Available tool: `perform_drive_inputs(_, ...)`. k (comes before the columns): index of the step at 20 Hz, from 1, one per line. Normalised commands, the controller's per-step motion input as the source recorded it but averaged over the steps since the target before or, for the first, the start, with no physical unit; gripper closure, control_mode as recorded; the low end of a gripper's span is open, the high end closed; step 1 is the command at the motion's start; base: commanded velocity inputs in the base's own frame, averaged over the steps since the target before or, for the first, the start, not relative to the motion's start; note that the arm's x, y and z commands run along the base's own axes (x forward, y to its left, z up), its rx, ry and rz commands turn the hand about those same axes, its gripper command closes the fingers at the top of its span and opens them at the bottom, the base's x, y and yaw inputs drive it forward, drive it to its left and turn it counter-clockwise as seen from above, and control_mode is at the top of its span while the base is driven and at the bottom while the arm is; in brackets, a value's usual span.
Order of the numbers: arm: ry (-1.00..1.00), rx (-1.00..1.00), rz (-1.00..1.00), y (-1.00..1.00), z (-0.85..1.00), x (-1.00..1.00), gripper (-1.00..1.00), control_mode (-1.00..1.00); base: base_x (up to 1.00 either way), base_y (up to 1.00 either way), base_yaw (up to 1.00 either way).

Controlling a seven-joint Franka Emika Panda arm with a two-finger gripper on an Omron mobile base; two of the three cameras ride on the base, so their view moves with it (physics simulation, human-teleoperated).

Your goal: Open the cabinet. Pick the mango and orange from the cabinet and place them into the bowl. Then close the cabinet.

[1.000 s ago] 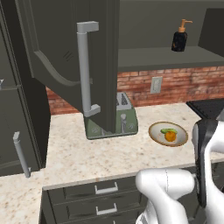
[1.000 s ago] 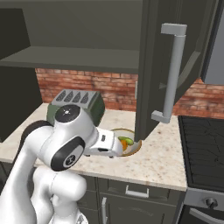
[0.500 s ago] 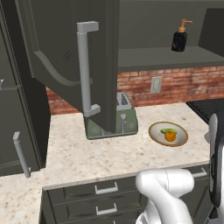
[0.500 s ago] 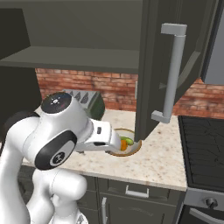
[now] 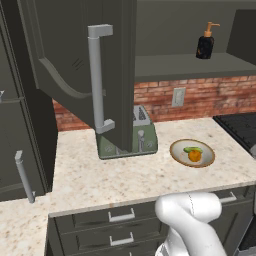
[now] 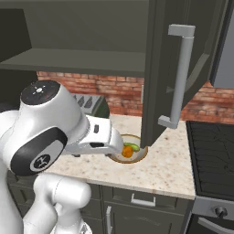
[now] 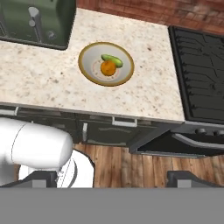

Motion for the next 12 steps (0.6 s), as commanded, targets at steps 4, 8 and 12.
perform_drive_inputs(4,0.00,0.00,0.00,0.00,0.36,-0.40,-1.00,-1.00,0.00,0.00,0.00)
perform_drive_inputs(8,0.00,0.00,0.00,-0.03,0.27,-0.32,-1.00,-1.00,0.00,0.00,0.00)
perform_drive_inputs(12,-0.02,0.00,0.00,-0.08,0.23,-0.27,-1.00,-1.00,0.00,0.00,0.00)
